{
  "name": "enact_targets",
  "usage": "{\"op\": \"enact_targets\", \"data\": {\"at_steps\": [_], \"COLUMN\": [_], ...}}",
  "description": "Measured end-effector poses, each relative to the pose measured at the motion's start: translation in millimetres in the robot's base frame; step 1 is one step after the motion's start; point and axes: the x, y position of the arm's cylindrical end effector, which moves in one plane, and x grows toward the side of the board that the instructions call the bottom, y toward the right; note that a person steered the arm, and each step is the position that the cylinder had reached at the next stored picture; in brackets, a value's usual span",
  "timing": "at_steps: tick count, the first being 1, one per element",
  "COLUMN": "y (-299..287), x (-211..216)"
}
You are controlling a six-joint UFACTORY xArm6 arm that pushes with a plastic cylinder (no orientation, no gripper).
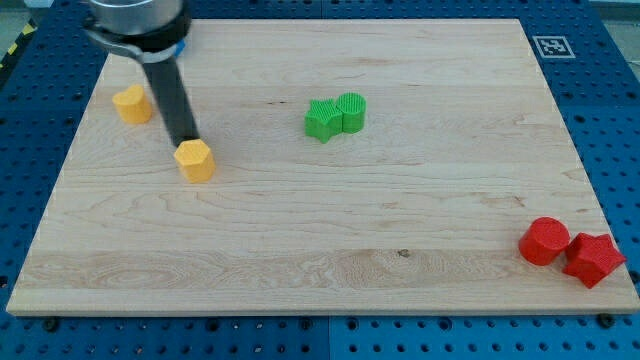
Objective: Push the yellow hexagon towards the right side of the heart
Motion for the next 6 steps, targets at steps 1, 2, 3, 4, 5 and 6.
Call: {"op": "enact_targets", "data": {"at_steps": [1,2,3,4,5,6], "y": [-39,-49,-4,74,124,108], "x": [4,47,80,52,22,44]}}
